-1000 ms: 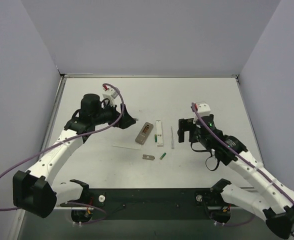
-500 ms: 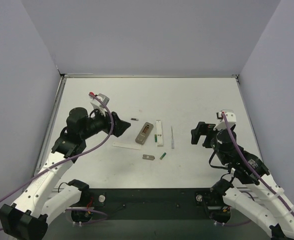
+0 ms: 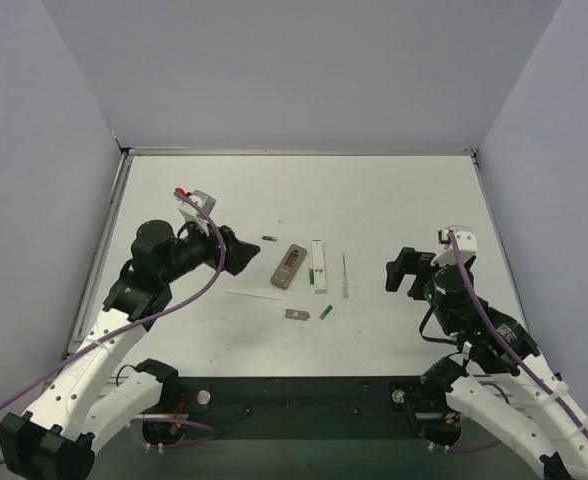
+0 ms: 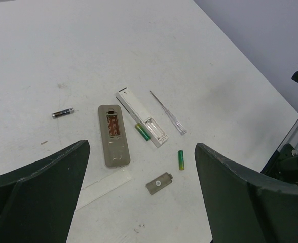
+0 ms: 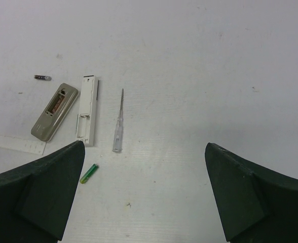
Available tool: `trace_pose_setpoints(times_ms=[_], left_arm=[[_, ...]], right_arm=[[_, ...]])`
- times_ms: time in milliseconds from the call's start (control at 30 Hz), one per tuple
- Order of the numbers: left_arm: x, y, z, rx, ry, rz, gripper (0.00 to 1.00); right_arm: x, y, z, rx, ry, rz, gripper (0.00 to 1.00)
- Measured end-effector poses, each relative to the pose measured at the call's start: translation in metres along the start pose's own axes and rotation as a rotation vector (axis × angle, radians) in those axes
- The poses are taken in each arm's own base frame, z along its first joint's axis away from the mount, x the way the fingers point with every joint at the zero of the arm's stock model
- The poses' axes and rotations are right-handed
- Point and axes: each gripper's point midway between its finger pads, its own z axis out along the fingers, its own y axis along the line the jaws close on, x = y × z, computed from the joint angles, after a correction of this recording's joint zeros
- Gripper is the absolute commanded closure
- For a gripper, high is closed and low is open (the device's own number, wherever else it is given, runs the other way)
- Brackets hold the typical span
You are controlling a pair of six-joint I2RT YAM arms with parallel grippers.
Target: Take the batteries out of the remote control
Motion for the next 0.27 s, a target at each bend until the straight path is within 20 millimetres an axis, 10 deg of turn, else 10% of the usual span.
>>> trace_pose_setpoints(times_ms=[267], left_arm=[[-0.0055,-0.0022,-0.0013,0.006,-0.022,0.009,0.04]], right_arm=[[-0.0005,-0.0007,-0.0004,0.000,-0.002,-0.010,0.01]])
